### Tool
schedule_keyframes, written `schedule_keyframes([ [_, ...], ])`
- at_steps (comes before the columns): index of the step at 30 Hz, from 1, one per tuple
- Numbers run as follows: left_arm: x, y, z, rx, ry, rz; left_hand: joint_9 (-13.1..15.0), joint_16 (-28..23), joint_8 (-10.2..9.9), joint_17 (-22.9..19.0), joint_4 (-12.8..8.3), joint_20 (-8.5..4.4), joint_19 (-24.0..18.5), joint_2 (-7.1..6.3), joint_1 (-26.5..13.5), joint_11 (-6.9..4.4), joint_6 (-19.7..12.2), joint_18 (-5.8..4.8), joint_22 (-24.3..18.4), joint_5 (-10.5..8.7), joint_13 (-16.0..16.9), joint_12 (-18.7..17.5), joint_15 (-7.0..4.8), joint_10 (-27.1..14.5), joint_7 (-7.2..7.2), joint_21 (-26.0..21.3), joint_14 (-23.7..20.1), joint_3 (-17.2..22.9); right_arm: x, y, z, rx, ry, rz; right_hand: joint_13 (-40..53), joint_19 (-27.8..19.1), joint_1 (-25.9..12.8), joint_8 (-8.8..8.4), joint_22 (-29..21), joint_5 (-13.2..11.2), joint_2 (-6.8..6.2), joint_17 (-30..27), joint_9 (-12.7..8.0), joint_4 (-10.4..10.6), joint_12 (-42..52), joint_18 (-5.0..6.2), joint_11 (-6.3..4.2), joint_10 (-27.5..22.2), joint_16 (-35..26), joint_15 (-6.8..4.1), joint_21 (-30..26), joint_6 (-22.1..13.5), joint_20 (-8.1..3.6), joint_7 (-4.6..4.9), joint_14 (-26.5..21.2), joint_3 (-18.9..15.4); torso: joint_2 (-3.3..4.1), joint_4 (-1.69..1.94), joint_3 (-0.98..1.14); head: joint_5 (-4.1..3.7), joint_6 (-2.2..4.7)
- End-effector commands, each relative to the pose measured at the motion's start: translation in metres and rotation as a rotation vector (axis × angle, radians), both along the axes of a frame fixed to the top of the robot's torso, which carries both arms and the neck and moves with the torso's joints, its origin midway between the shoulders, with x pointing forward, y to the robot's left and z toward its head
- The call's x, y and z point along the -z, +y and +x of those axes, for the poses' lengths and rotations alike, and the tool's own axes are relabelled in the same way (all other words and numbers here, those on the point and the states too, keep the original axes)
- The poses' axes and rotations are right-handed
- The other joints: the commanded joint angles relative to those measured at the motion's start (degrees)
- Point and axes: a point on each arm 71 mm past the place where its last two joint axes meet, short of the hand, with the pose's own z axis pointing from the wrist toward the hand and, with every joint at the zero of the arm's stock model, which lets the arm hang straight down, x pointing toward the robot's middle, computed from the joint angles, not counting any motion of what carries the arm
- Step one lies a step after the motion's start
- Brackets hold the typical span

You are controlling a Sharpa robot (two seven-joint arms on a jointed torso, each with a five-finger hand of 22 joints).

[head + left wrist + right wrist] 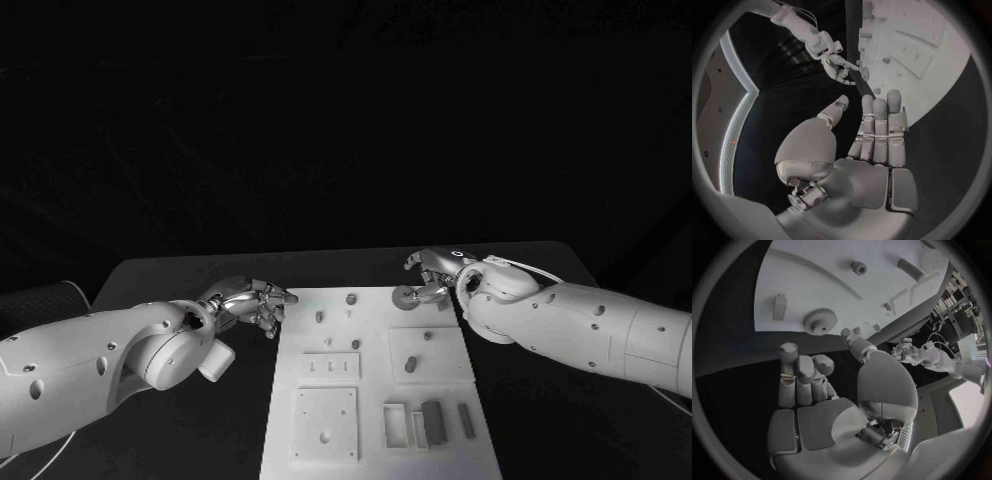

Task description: Assemble the parts on the task board

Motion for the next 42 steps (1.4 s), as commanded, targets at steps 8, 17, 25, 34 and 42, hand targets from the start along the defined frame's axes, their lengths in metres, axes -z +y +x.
schedule_keyframes([
  [8,-0.001,-0.004,0.0,0.029,0.001,-0.019,0.1,-0.1,-0.2,-0.1,-0.4,0.16,0.4,0.06,-0.7,0.87,0.5,2.88,-0.1,0.0,-0.1,-0.4,0.33,-0.6,0.86,-0.3,0.0,0.0,0.013,-0.003,0.003,0.005,0.039,-0.022,0.2,-0.4,0.2,0.88,0.9,-0.2,-0.5,0.9,0.9,1.4,1.2,4.0,1.1,-0.7,1.0,0.67,0.0,0.2,-0.08,2.51,0.2,0.0,-0.07,0.05,-0.24,0.22,-0.24],
  [17,-0.001,-0.005,0.0,0.035,0.002,-0.021,0.2,-0.1,-0.2,-0.1,-0.4,0.17,0.4,0.15,-0.7,0.87,0.5,2.88,-0.1,0.0,-0.2,-0.5,0.34,-0.6,0.86,-0.4,0.0,0.0,0.015,-0.003,0.008,0.012,0.052,-0.009,0.0,-0.4,0.4,3.11,1.0,-0.1,0.11,1.5,2.3,2.5,1.8,4.0,0.45,-0.7,1.5,0.12,0.2,2.7,-0.18,1.82,0.6,-0.2,-0.08,0.11,-0.31,-0.06,-0.16],
  [25,-0.001,-0.005,0.0,0.036,0.004,-0.02,0.2,-0.1,-0.1,-0.2,-0.4,0.18,0.4,0.19,-0.8,0.86,0.7,2.89,-0.1,0.0,-0.2,-0.6,0.34,-0.5,0.84,-0.4,0.0,0.0,0.017,-0.003,0.011,0.017,0.068,-0.011,-0.4,-0.4,0.3,4.48,1.0,0.0,1.18,1.8,3.1,3.1,1.9,4.0,-0.51,-0.4,1.7,-0.79,0.3,4.2,-0.28,0.83,0.9,-0.7,-0.07,0.09,-0.28,0.11,-0.17],
  [34,-0.001,-0.006,0.0,0.039,0.006,-0.02,0.2,-0.1,-0.1,-0.2,-0.4,0.18,0.4,0.19,-0.8,0.85,0.7,2.9,-0.1,0.0,-0.2,-0.7,0.34,-0.5,0.83,-0.5,0.0,0.0,0.018,-0.002,0.015,0.02,0.085,-0.012,-0.6,-0.6,0.6,5.18,1.0,0.2,2.29,1.8,3.4,2.4,1.8,4.0,-1.06,-0.3,1.7,-1.32,0.4,5.0,-0.34,0.26,0.9,-1.2,-0.03,0.08,-0.23,0.22,-0.27],
  [42,0.0,-0.006,0.0,0.036,0.008,-0.019,0.3,-0.1,-0.1,-0.2,-0.5,0.19,0.5,0.21,-0.7,0.84,0.7,2.9,-0.1,-0.01,-0.2,-0.8,0.33,-0.4,0.82,-0.5,0.0,0.0,0.019,0.001,0.015,0.014,0.094,-0.009,-0.7,-0.7,0.4,5.36,1.0,0.2,2.7,1.8,3.5,2.4,1.8,4.0,-1.27,-0.3,1.7,-1.5,0.4,5.2,-0.3,0.05,0.9,-1.5,-0.05,0.05,-0.18,0.41,-0.44],
])
